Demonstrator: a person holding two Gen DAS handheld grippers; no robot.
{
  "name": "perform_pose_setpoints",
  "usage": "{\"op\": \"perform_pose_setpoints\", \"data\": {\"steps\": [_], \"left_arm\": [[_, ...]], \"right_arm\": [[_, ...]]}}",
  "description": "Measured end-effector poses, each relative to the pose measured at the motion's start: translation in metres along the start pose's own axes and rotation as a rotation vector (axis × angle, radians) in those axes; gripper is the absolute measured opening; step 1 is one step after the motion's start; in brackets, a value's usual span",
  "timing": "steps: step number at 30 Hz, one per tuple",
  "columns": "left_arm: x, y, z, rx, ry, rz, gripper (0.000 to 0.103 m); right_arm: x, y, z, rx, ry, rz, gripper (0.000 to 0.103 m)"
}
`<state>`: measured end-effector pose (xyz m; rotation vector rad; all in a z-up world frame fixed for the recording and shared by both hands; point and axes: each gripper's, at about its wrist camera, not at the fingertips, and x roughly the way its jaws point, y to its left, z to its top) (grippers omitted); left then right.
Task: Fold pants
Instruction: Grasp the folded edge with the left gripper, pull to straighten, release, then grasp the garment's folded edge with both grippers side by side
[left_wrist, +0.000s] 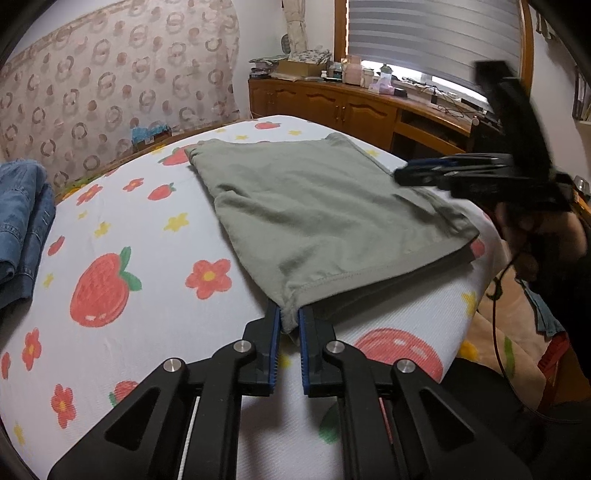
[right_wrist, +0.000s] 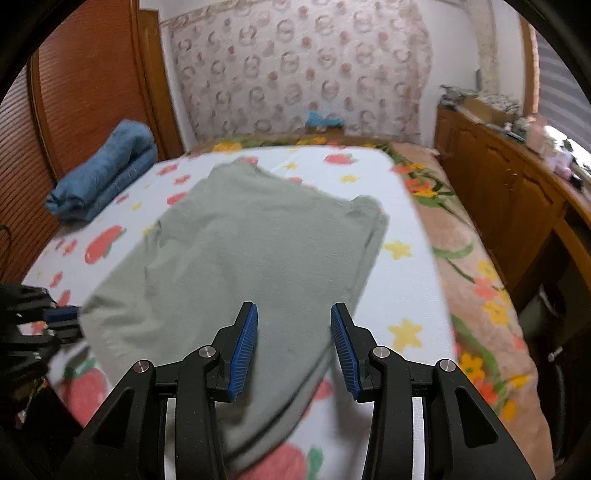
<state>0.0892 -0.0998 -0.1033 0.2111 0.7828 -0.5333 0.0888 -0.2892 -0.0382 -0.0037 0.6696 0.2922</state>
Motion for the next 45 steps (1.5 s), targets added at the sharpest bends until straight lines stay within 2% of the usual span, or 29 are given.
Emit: {"op": "perform_pose_setpoints", "data": {"steps": [7, 11, 16, 23, 26, 29, 33, 40, 45], "left_arm": [[-0.001, 0.001, -0.001, -0.007, -0.007, -0.002, 0.010], [-0.001, 0.002, -0.002, -0.012, -0.008, -0.006, 0.010], [-0.001, 0.002, -0.003, -0.028, -0.012, -0.014, 0.011], [-0.002, 0.003, -0.004, -0.033, -0.013, -0.017, 0.012], [-0.002, 0.003, -0.003, -0.036, -0.010, -0.010, 0.016], [-0.003, 0.005, -0.002, -0.042, 0.010, 0.033, 0.032], [-0.013, 0.006, -0.003, -0.037, 0.005, 0.031, 0.039], [-0.039, 0.012, 0.002, -0.044, -0.058, 0.039, 0.045], [-0.028, 0.018, 0.011, -0.085, -0.053, 0.038, 0.045]], "right_arm": [[-0.029, 0.015, -0.015, 0.040, -0.019, 0.015, 0.047], [-0.025, 0.028, -0.026, 0.037, -0.008, 0.020, 0.047], [-0.012, 0.023, -0.030, 0.043, 0.035, -0.015, 0.047], [-0.011, 0.016, -0.039, 0.063, 0.048, -0.013, 0.047], [-0.011, 0.018, -0.041, 0.066, 0.063, -0.016, 0.047], [-0.015, 0.020, -0.041, 0.064, 0.059, -0.022, 0.047], [-0.016, 0.023, -0.043, 0.049, 0.056, -0.028, 0.047], [-0.017, 0.023, -0.047, 0.037, 0.049, -0.035, 0.047], [-0.019, 0.021, -0.050, 0.048, 0.038, -0.031, 0.047]]}}
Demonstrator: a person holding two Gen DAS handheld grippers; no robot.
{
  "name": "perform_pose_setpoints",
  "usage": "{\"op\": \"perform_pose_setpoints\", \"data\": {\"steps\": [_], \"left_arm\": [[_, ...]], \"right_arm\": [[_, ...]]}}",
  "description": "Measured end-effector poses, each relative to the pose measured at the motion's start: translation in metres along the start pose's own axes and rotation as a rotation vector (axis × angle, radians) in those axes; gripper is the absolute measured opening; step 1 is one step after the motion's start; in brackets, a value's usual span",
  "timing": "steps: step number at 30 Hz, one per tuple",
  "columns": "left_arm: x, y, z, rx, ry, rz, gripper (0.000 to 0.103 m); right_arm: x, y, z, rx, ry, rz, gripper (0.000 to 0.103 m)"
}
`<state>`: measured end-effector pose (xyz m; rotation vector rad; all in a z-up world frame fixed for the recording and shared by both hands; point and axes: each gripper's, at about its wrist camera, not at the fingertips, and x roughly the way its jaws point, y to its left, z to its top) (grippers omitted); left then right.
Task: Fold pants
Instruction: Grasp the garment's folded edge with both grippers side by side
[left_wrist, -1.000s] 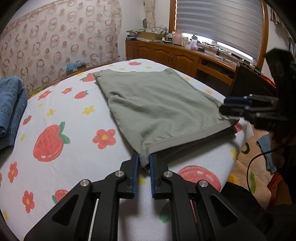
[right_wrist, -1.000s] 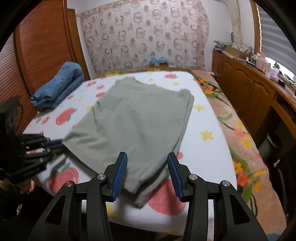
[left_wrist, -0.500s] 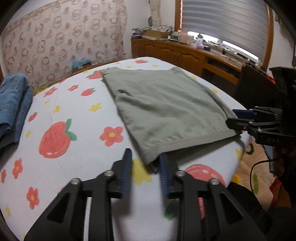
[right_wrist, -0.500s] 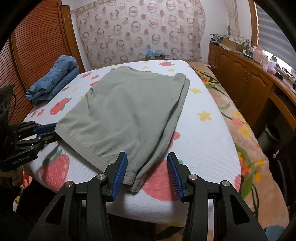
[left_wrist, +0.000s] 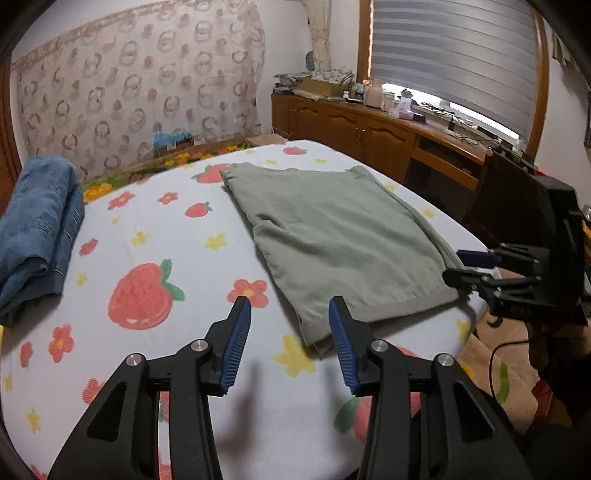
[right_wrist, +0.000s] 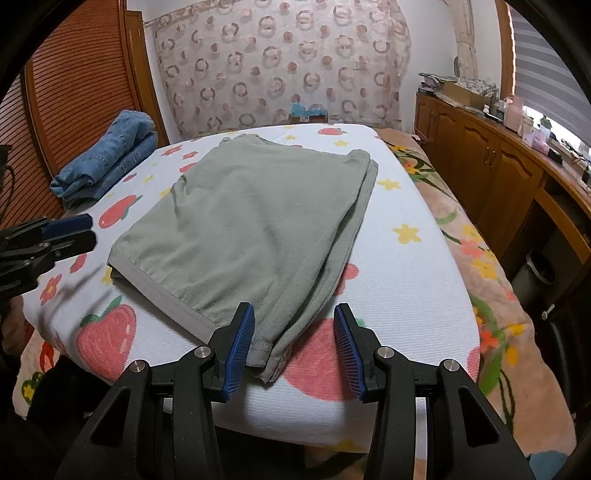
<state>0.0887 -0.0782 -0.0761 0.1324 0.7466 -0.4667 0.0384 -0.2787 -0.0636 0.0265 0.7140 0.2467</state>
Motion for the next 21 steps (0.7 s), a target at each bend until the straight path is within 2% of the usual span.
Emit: {"op": "perform_pose_setpoints", "data": {"steps": [9, 21], "left_arm": [[0.033, 0.003, -0.006, -0.057, 0.077, -0.032, 0.045], [0.032, 0.001, -0.013, -0.088, 0.060, -0.046, 0.044]], "right_arm": [[-0.002, 0.000, 0.000, -0.005, 0.001, 0.013, 0.046], [0.001, 0.006, 0.001, -0.008, 0.006, 0.068, 0.018]]}}
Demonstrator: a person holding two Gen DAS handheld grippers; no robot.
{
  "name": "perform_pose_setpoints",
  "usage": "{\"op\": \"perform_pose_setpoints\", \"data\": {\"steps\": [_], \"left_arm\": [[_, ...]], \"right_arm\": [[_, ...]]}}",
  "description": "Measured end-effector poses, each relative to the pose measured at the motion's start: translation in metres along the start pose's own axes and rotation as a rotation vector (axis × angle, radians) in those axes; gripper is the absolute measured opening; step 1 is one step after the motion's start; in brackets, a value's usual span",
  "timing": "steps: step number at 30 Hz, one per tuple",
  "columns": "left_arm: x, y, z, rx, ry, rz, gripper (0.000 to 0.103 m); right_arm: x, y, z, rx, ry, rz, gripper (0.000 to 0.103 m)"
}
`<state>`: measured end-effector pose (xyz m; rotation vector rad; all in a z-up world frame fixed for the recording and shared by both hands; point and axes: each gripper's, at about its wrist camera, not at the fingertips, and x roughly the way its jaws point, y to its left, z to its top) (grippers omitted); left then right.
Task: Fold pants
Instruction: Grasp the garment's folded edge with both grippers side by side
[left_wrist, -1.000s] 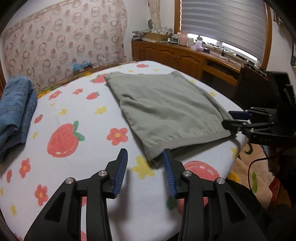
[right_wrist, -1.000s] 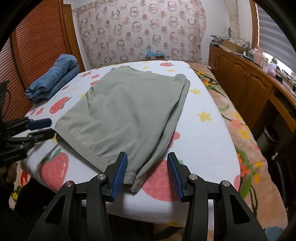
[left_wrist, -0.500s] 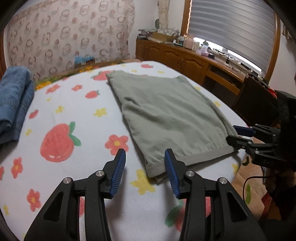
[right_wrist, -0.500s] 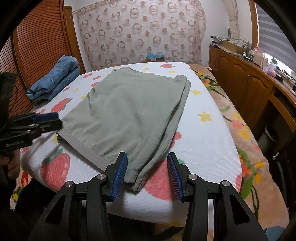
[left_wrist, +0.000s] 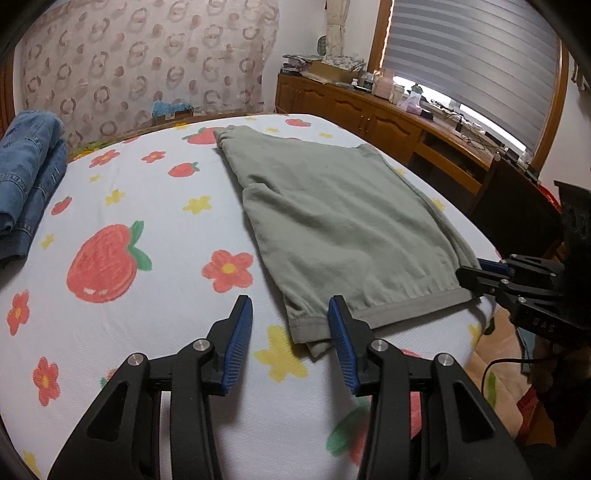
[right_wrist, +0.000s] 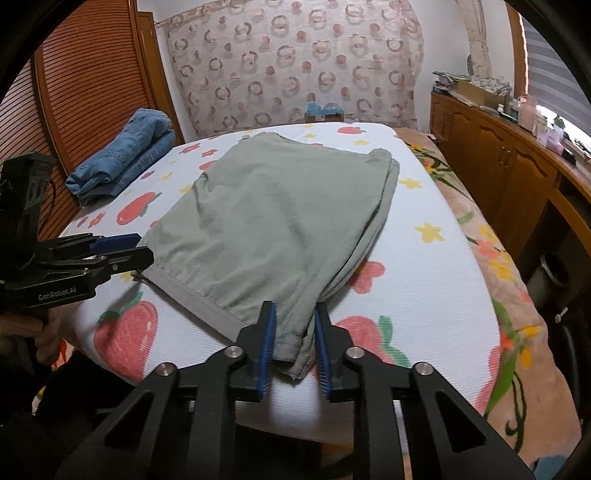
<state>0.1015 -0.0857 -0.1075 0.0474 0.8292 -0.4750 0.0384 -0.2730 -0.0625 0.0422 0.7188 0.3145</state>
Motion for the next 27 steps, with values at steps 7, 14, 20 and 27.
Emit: {"op": "perform_pose_setpoints", "data": {"steps": [7, 14, 20, 27], "left_arm": [[-0.001, -0.005, -0.002, -0.015, -0.003, -0.038, 0.034], [-0.004, -0.009, -0.002, -0.010, -0.010, -0.067, 0.012], [-0.011, -0.009, -0.001, -0.015, -0.020, -0.092, 0.010], [-0.011, -0.009, -0.001, -0.020, -0.012, -0.094, 0.010]], "right_arm": [[0.002, 0.001, -0.001, 0.010, -0.008, 0.017, 0.011], [0.002, 0.001, -0.003, 0.029, -0.018, 0.034, 0.008], [-0.003, 0.003, -0.001, 0.029, -0.040, 0.038, 0.007], [-0.001, 0.005, -0.001, 0.027, -0.051, 0.035, 0.007]]}}
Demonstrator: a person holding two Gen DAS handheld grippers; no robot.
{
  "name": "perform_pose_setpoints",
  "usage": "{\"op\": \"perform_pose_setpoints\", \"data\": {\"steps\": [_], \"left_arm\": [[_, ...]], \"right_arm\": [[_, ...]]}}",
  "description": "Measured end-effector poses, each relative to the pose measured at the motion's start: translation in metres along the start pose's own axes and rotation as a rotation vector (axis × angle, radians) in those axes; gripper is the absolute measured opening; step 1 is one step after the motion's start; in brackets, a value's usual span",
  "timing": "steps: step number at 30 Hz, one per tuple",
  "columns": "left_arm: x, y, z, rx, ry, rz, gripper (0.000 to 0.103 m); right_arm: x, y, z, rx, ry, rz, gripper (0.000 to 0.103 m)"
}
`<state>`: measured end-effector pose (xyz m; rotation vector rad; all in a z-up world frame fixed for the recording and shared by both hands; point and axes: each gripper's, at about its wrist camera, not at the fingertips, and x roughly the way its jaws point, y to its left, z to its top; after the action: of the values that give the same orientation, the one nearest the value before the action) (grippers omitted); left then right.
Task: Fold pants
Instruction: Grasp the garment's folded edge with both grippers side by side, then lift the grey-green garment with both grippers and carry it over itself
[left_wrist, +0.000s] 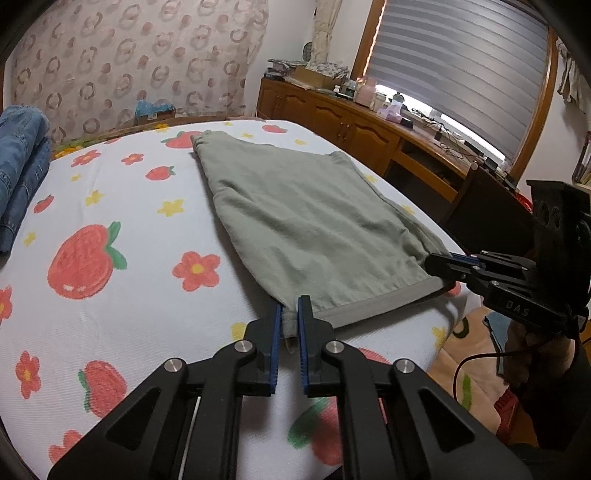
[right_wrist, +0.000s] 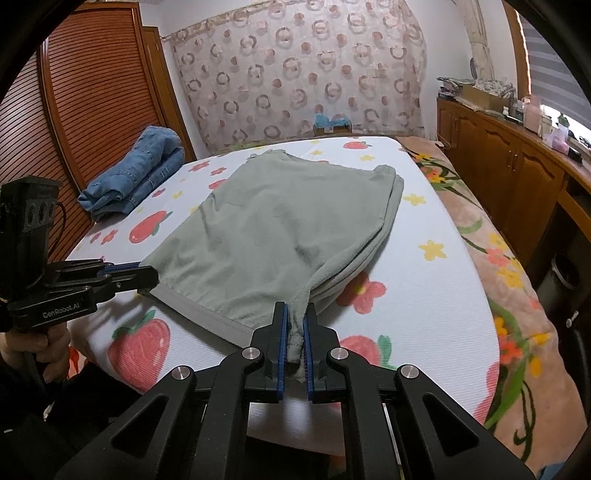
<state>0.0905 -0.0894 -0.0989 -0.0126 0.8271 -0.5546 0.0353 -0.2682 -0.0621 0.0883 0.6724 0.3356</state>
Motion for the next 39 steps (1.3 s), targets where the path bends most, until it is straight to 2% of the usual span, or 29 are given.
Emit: {"op": "perform_pose_setpoints", "data": {"steps": [3, 7, 13, 15, 16, 21, 26, 30, 39], "left_arm": [[0.005, 0.003, 0.000, -0.013, 0.020, -0.001, 0.010], [0.008, 0.009, 0.000, -0.047, 0.031, -0.019, 0.020], [0.010, 0.003, -0.001, -0.010, 0.034, -0.010, 0.024], [0.009, 0.002, -0.001, -0.007, 0.034, -0.019, 0.009], [0.007, 0.002, 0.000, -0.015, 0.026, -0.027, 0.009], [-0.025, -0.005, 0.013, -0.022, -0.067, -0.077, 0.008], [-0.064, -0.013, 0.036, 0.027, -0.144, -0.079, 0.008], [-0.099, -0.015, 0.058, 0.056, -0.226, -0.053, 0.008], [-0.159, -0.007, 0.094, 0.083, -0.351, 0.003, 0.008]], "right_arm": [[0.001, 0.001, -0.002, -0.002, 0.004, 0.000, 0.007], [0.001, 0.000, -0.002, 0.000, 0.007, -0.002, 0.007], [0.000, -0.001, -0.001, 0.007, 0.002, 0.004, 0.007], [-0.003, 0.000, 0.000, 0.007, -0.009, 0.012, 0.007], [-0.004, 0.000, 0.001, 0.004, -0.015, 0.015, 0.006], [-0.017, 0.004, 0.017, -0.019, -0.061, 0.030, 0.006], [-0.042, 0.014, 0.048, -0.068, -0.137, 0.040, 0.006], [-0.061, 0.027, 0.075, -0.125, -0.203, 0.046, 0.006], [-0.096, 0.061, 0.127, -0.230, -0.323, 0.096, 0.006]]}}
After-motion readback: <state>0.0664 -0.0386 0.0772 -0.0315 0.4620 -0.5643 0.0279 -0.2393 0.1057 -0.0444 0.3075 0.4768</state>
